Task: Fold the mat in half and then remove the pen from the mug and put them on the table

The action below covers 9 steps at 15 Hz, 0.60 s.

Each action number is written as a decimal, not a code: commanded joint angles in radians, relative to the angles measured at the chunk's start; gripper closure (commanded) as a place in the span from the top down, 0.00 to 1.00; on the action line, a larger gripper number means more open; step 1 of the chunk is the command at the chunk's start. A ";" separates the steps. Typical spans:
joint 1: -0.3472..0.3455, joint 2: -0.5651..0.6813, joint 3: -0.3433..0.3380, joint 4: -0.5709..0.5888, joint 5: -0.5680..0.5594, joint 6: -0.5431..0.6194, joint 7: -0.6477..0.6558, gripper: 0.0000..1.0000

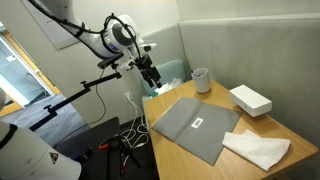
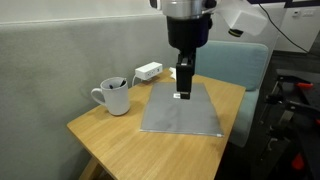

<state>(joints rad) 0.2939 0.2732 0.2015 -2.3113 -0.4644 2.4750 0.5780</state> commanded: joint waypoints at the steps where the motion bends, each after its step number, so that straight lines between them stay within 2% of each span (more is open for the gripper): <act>1: 0.060 0.097 -0.040 0.050 -0.023 0.041 0.002 1.00; 4: 0.103 0.170 -0.071 0.077 -0.023 0.080 -0.004 1.00; 9: 0.204 0.285 -0.177 0.129 -0.071 0.137 0.026 1.00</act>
<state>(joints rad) 0.4355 0.4996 0.0897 -2.2263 -0.5004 2.5945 0.5772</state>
